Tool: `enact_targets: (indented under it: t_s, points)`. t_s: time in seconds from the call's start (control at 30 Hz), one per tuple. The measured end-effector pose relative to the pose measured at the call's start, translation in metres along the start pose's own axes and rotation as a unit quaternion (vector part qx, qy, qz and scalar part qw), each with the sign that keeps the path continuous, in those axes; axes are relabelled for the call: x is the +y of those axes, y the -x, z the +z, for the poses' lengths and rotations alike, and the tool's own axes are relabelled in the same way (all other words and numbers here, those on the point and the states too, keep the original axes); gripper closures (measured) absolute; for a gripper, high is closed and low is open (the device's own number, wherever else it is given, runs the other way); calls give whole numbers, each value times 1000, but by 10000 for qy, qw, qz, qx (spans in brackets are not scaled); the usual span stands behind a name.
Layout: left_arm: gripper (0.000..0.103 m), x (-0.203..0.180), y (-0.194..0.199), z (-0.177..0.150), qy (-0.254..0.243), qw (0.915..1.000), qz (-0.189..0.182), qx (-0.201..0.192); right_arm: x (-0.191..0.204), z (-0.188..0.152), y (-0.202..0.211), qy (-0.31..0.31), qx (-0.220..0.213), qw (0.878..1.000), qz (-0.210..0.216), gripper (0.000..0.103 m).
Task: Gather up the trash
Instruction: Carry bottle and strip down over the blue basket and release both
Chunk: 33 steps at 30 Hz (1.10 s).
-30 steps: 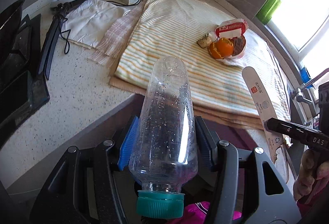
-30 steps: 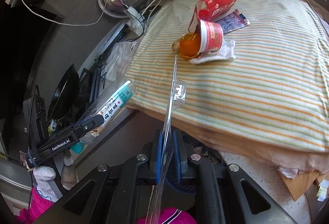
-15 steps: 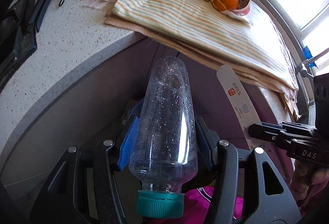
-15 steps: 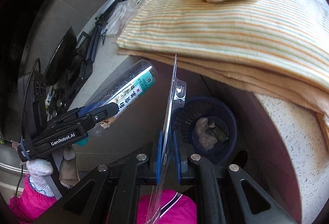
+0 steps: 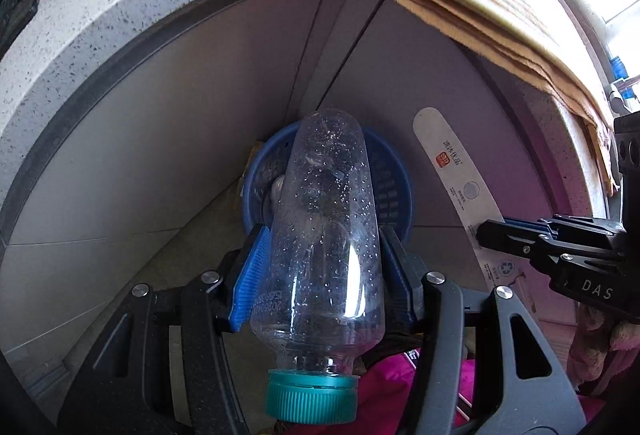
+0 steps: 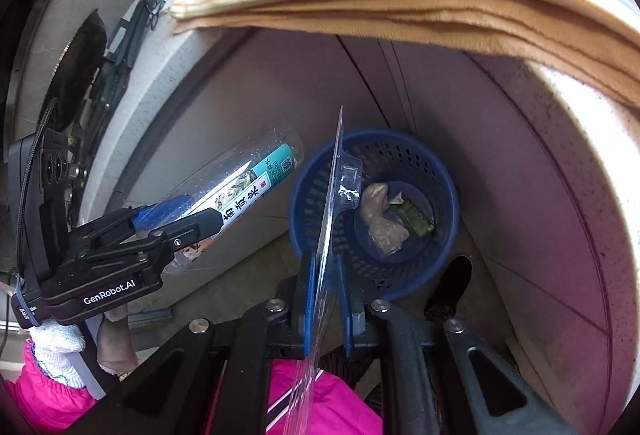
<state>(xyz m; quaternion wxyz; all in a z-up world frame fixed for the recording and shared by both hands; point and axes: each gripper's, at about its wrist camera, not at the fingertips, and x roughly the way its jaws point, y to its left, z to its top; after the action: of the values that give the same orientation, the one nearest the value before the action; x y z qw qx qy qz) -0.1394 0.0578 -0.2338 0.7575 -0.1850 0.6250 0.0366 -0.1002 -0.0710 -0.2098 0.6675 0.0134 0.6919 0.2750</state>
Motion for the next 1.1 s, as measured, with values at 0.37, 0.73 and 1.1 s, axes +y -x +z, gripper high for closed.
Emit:
enact_targets:
  t_s: [0.37,0.73,1.1]
  points:
    - [47,-5,-39,3,25,9992,36,410,-9,-1,-37,-42,366,9990,-270,94]
    - [47,-3,-63,6,122,9978,84,644,-21,5,-57,-160,477,9975,-488,93]
    - [47,-5,-59,8,127,9983,200,532,-18,12,-52,-134,343,9974,-617,90]
